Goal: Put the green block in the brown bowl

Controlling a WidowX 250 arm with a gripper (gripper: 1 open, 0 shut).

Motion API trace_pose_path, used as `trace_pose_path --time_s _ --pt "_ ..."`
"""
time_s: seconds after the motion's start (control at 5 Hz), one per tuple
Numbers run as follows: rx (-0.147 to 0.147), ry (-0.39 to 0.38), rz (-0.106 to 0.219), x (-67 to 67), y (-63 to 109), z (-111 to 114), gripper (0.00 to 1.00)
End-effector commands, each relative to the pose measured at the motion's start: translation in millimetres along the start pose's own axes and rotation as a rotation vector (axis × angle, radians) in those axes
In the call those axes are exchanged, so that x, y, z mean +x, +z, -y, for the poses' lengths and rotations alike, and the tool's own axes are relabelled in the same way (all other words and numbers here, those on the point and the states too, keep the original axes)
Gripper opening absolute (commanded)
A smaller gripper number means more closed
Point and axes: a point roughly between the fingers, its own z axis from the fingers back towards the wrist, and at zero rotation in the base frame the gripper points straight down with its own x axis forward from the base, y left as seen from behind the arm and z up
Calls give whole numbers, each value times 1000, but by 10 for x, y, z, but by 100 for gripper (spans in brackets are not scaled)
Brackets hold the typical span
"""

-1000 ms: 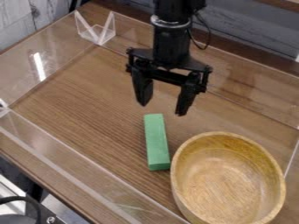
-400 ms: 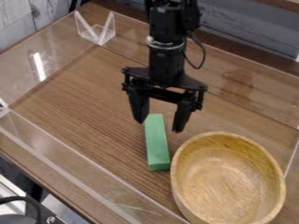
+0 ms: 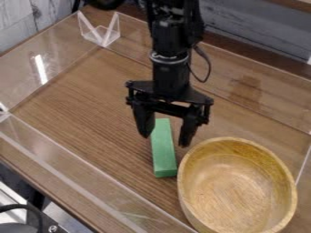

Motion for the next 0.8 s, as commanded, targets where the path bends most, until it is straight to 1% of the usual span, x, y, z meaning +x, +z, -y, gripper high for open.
trace_pose_path --time_s 0.0,0.4,0.6 --pt "-27 10 68 17 102 2 100" --pt "-57 7 70 11 73 -15 100" --pt "-66 7 72 12 65 -28 100"
